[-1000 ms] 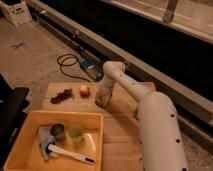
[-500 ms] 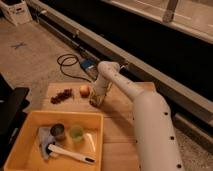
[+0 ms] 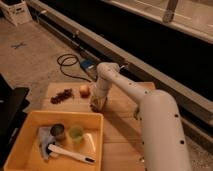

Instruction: Wipe table surface with eraser

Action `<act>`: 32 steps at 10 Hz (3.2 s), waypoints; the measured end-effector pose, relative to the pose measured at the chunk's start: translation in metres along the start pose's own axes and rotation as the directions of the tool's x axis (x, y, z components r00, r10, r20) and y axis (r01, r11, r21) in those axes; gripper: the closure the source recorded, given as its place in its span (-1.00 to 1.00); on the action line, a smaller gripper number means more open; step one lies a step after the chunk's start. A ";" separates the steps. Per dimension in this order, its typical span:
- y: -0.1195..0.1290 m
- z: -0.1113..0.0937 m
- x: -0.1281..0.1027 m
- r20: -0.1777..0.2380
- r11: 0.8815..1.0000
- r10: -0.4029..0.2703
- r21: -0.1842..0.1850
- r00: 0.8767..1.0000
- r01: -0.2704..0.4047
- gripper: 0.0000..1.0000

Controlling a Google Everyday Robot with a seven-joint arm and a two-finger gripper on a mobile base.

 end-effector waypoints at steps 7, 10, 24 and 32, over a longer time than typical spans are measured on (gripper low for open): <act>0.023 -0.024 0.032 -0.036 0.996 0.089 -0.020 0.995 -0.089 1.00; 0.016 -0.022 0.044 -0.032 0.998 0.068 0.018 0.997 -0.068 1.00; 0.005 -0.011 -0.011 0.035 0.999 0.034 0.017 0.999 -0.035 1.00; -0.004 -0.013 0.061 -0.040 0.997 0.080 -0.005 0.996 -0.080 1.00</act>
